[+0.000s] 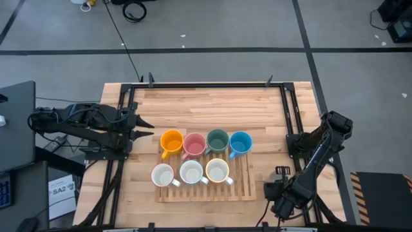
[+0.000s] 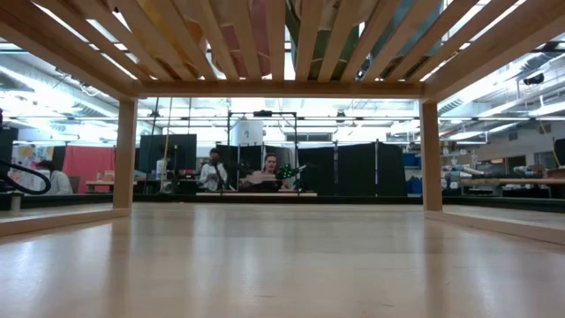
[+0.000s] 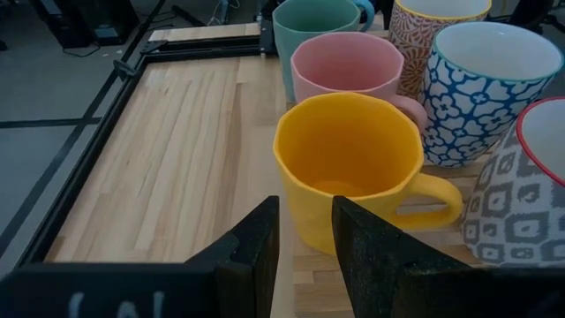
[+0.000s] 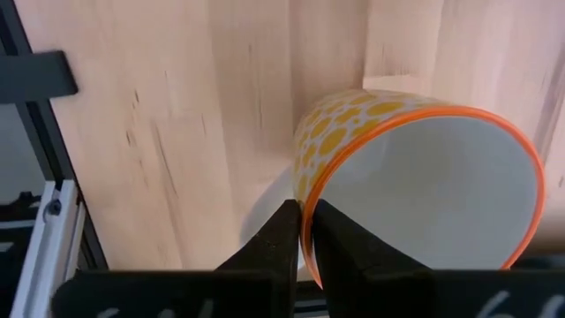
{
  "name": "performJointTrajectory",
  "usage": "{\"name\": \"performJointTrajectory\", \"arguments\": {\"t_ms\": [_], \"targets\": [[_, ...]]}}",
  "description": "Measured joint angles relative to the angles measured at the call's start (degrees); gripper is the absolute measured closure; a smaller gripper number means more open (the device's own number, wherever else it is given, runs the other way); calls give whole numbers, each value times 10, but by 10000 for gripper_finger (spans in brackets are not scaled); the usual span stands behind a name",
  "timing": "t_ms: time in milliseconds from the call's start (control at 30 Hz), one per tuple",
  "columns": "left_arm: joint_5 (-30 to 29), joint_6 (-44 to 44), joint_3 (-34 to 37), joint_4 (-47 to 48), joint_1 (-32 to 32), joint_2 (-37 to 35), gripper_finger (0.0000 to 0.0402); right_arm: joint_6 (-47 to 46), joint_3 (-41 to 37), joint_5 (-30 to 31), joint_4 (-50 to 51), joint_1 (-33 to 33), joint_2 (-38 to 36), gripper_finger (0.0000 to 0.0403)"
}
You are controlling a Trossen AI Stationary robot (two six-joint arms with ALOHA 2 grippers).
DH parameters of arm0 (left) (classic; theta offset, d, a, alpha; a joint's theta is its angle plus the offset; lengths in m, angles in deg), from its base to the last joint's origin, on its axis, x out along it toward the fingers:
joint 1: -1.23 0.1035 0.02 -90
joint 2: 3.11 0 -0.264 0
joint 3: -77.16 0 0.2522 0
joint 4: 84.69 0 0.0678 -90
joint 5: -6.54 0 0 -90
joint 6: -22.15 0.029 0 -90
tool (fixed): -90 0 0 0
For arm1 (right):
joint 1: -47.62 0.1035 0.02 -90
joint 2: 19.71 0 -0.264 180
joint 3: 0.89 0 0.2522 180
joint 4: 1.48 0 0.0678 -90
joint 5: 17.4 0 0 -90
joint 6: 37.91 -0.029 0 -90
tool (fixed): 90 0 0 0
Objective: Place coffee mugs
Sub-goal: Put the orange patterned mug on the shelf
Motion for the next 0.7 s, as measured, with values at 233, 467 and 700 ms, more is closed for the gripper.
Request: {"name": "performJointTrajectory", "arguments": {"t_ms": [233,467,700], "targets": [[0,0,0,0,0,0,288,-37,0,-14,0,0,0,359],[0,0,0,0,0,0,288,-37,0,-16,0,0,1,337],[0,0,0,0,0,0,288,-43,0,-17,1,0,1,294]]}}
